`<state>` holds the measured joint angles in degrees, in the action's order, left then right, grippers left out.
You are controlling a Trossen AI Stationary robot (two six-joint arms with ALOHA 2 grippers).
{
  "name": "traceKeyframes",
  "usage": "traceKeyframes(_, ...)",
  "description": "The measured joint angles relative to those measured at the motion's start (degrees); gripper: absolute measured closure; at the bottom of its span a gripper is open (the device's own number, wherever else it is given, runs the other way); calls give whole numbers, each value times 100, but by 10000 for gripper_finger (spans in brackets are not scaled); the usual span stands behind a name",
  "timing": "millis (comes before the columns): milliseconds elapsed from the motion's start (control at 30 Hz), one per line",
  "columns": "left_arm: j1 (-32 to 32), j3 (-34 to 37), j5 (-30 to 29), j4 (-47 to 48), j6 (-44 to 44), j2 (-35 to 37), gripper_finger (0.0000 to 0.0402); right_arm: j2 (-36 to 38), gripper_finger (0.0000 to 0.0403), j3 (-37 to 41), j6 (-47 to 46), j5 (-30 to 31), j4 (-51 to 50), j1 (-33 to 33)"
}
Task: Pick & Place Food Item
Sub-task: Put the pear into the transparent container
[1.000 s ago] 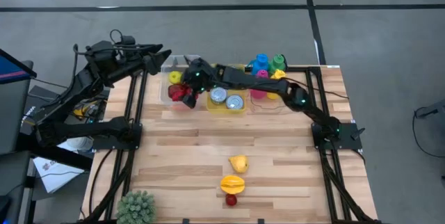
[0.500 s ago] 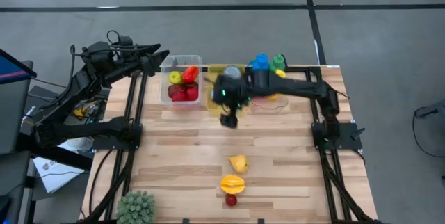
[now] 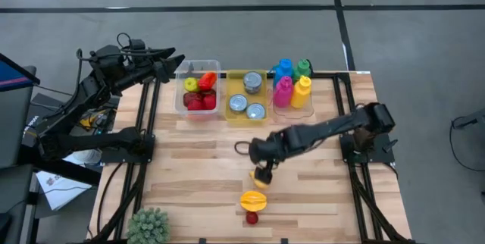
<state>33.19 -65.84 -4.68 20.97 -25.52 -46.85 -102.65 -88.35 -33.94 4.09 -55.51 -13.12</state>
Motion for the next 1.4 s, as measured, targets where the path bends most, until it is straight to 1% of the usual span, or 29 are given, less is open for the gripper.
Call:
traceKeyframes(67,0,0,4,-2,0,0,44,-103,24,195,-311,19,457,-188)
traceKeyframes(133,0,0,2,0,0,0,44,-257,24,320,-539,46,517,-317)
traceKeyframes(200,0,0,2,-2,0,0,44,-446,24,370,-698,80,785,-390)
traceKeyframes(333,0,0,2,0,0,0,44,-836,24,494,-799,201,901,-507)
traceKeyframes(400,0,0,0,0,0,0,44,-1079,24,561,-862,140,776,-558)
traceKeyframes(600,0,0,2,17,0,0,44,-1665,24,539,-854,-313,860,-657)
traceKeyframes(700,0,0,2,2,0,0,44,-1695,30,528,-875,-437,771,-667)
traceKeyframes(767,0,0,3,2,-2,0,44,-1696,46,526,-918,-411,723,-680)
traceKeyframes(833,0,0,2,1,0,0,44,-1671,72,532,-987,-410,573,-672)
traceKeyframes(1000,0,2,3,0,0,0,44,-1660,154,546,-934,-428,73,-665)
traceKeyframes(1067,0,2,1,1,0,0,44,-1656,175,548,-852,-429,-40,-669)
traceKeyframes(1233,0,2,2,-4,0,0,44,-1442,176,555,-545,-407,-286,-663)
traceKeyframes(1400,0,6,2,-2,0,12,44,-796,169,555,-115,-288,-528,-555)
